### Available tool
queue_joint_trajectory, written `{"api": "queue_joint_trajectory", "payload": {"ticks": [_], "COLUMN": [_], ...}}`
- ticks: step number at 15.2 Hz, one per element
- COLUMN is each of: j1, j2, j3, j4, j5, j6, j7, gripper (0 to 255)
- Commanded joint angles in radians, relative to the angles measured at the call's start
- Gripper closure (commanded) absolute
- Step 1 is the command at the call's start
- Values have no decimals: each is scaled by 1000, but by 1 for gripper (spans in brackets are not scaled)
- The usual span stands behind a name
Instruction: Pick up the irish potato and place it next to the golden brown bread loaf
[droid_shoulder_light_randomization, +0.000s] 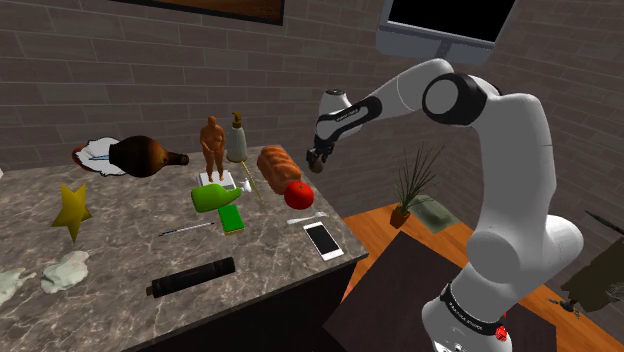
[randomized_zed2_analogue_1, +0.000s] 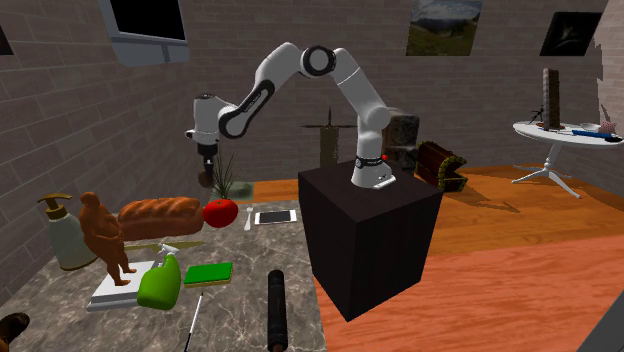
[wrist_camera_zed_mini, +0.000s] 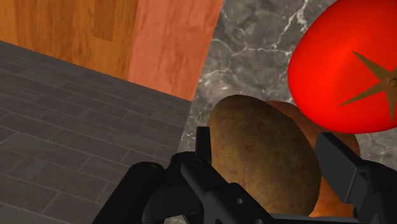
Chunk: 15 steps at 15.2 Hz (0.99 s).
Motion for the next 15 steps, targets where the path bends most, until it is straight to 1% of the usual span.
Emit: {"api": "queue_joint_trajectory", "payload": {"ticks": [1, 15], "j1": [3, 26], "j2": [18, 154], "j3": [-5, -39], "j4": [2, 29], "j5": [-6, -40], "j6": [17, 125], "j7": [5, 35], "gripper": [255, 255]}}
